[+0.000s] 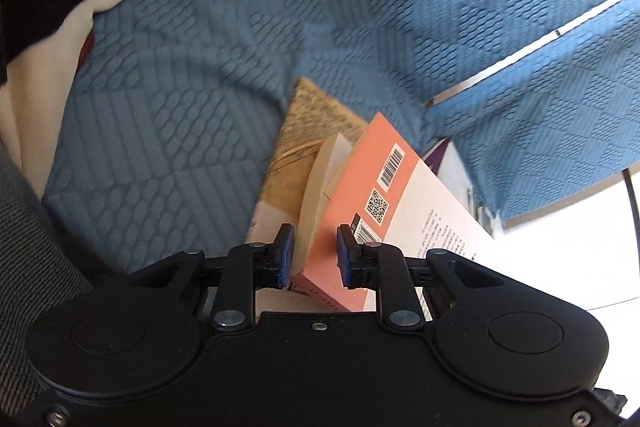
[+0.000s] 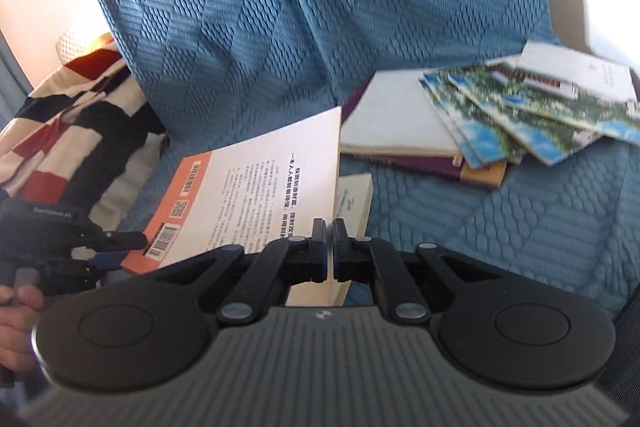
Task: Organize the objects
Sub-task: 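Lift the orange book with both grippers and carry it over the tan book, then lower the orange book onto the tan book and open both grippers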
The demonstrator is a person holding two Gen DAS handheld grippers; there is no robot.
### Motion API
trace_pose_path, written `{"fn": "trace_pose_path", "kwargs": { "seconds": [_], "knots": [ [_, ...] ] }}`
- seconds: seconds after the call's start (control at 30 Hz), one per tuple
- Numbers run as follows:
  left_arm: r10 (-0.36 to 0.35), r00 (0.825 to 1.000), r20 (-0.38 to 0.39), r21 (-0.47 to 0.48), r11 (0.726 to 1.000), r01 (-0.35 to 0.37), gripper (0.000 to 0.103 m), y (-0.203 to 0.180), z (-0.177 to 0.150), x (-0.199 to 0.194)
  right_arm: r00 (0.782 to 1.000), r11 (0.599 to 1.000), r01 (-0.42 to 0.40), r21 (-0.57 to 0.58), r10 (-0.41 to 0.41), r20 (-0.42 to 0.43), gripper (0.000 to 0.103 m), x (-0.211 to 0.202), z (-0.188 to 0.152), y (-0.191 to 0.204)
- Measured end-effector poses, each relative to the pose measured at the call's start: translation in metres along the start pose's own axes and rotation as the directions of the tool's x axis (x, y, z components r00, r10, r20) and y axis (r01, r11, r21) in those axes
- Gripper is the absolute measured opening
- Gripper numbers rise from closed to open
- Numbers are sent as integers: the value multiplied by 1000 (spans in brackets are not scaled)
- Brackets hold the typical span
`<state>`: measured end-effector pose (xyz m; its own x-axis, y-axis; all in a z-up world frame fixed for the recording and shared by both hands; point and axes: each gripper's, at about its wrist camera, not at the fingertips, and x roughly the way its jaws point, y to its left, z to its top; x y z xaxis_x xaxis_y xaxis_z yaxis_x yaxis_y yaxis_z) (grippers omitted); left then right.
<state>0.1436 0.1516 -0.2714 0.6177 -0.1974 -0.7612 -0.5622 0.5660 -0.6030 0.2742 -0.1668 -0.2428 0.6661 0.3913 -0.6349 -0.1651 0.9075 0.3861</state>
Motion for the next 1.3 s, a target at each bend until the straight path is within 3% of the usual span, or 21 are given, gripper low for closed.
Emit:
{"fn": "trace_pose_path", "kwargs": {
  "seconds": [0.1,0.27,0.43,0.5,0.57,0.63,0.73,0.8,1.07,1.3],
  "knots": [
    [10,1000,-10,-13,1000,-10,21,4,-4,4,1000,999,-28,26,28,-4,7,-1,2,-3],
    [-16,1000,-10,-34,999,15,35,8,-14,3,999,999,-37,21,37,-12,8,0,5,-2],
    [-17,1000,15,0,1000,17,37,-3,-26,-10,998,997,-24,-69,20,-52,14,17,16,5],
    [-22,1000,17,4,1000,22,39,-4,-33,-14,998,990,-36,-138,27,-61,37,24,24,11],
    [-40,999,0,1,999,40,40,-4,-39,-15,995,975,-73,-210,58,-75,54,32,32,16],
    [-42,999,-26,15,999,42,40,-5,-46,-14,990,949,-116,-294,87,-108,55,44,41,22],
    [-41,997,-58,26,999,43,41,-7,-52,-8,985,876,-147,-459,87,-150,67,63,49,34],
    [-49,996,-76,31,998,52,41,-8,-53,-4,978,844,-177,-507,92,-188,67,77,56,37],
    [-43,991,-126,95,994,56,41,-15,-60,12,933,827,-276,-490,108,-343,67,121,69,34],
    [-54,987,-152,116,991,72,41,-16,-61,20,912,797,-323,-511,117,-394,67,129,67,40]
  ]
}}
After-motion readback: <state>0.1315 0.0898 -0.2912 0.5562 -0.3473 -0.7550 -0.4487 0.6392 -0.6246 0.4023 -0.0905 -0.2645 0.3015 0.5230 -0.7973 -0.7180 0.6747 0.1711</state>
